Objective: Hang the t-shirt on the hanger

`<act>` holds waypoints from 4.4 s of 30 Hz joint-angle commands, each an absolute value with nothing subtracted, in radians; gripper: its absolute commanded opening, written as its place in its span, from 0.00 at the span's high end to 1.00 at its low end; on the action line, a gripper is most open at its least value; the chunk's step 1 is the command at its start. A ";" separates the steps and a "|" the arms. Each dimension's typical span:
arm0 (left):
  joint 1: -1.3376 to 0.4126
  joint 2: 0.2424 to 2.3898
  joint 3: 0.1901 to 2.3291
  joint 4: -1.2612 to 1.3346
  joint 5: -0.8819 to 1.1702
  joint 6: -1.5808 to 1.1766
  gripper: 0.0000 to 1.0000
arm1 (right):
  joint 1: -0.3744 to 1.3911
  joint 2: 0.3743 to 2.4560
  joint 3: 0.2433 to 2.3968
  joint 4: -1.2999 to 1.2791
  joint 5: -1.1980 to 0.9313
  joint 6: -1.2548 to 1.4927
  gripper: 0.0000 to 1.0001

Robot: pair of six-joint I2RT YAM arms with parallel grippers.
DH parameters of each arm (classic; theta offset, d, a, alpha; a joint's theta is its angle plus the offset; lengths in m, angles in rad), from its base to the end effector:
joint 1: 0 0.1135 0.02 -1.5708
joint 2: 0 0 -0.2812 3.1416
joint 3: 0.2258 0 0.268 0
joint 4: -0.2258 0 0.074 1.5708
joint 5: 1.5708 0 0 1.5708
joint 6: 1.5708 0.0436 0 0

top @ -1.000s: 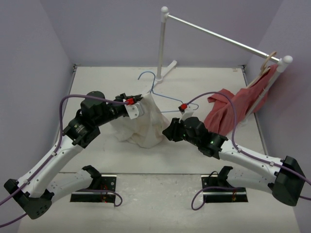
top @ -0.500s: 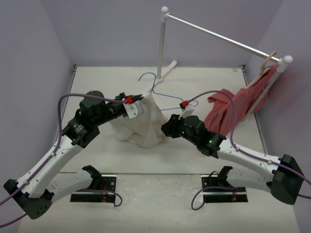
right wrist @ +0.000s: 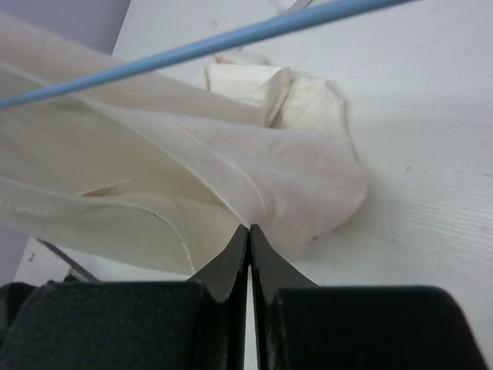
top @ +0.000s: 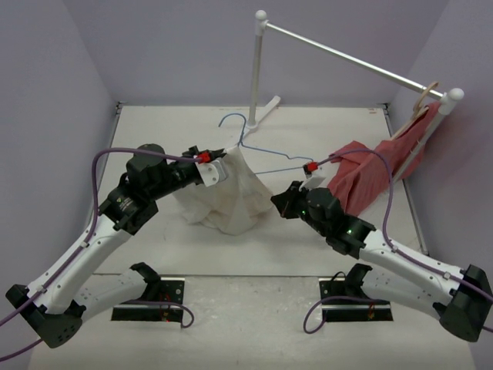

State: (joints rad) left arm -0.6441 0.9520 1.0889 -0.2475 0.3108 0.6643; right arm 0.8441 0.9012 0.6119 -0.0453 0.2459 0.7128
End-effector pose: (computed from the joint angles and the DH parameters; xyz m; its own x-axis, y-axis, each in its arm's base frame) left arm 0.1697 -0.1441 0.4249 0.4328 0.4090 -0.8033 0.6959 0.4149 0.5862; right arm 0.1559 0.1594 0.2788 -0.5392 0.3481 -0.7669 -0.2901 0.7780 0.5572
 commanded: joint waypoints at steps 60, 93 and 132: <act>-0.647 0.931 0.990 -0.038 0.218 0.793 1.00 | 0.446 0.928 1.252 -0.549 0.071 0.470 1.00; -0.647 0.940 0.947 0.034 0.570 0.434 1.00 | 0.719 1.142 1.332 -0.545 -0.056 0.409 0.95; -0.648 1.002 0.767 0.219 0.633 0.304 1.00 | 0.752 1.135 1.290 -0.299 -0.075 0.345 0.45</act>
State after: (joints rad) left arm -0.6437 1.0006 0.7532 0.1560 0.5990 0.3216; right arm 0.7307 1.1069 1.2418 -0.3536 -0.0970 0.3317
